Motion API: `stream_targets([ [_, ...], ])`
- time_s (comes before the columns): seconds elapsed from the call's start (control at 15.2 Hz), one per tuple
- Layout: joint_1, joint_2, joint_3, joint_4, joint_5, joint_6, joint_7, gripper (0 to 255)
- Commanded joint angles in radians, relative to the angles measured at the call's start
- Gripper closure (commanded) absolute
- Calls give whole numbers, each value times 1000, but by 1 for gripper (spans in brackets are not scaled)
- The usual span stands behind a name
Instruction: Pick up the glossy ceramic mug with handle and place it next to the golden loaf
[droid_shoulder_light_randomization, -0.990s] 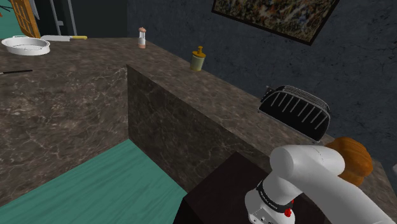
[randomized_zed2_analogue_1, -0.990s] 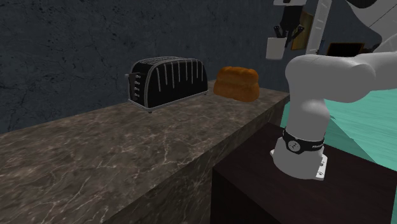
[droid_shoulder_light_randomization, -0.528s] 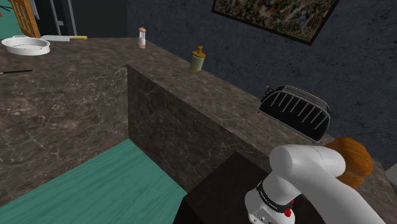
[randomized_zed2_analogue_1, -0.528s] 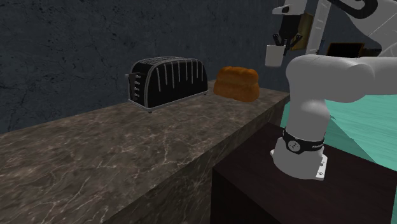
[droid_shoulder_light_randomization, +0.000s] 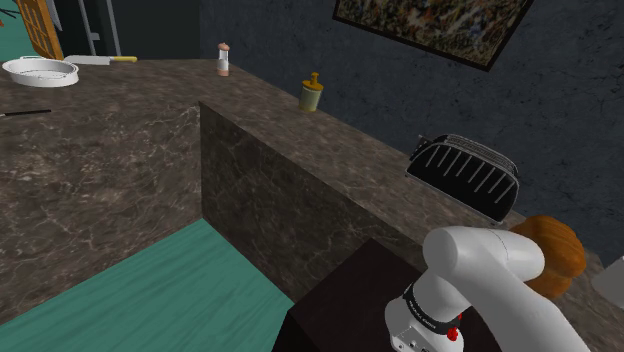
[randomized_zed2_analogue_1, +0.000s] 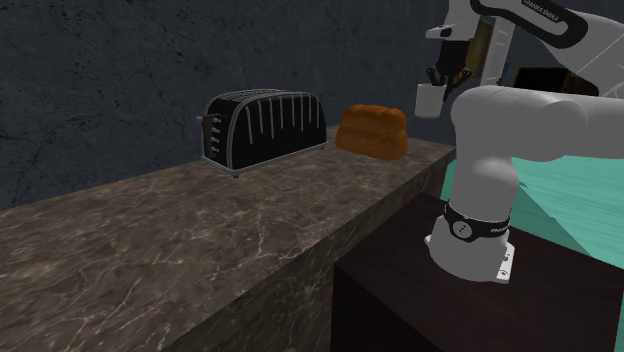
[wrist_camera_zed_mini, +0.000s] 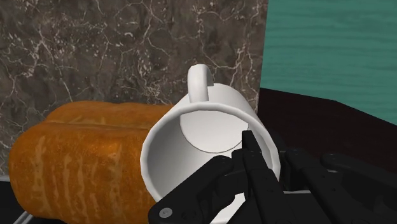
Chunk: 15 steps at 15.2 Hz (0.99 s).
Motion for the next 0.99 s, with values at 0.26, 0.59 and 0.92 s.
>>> stream_targets([
  [0.26, -33, -54, -59, -67, -56, 24, -1, 255],
  [0.59, -63, -96, -114, -115, -108, 43, -8, 255],
  [0.92, -108, -115, -181, -161, -154, 82, -22, 255],
])
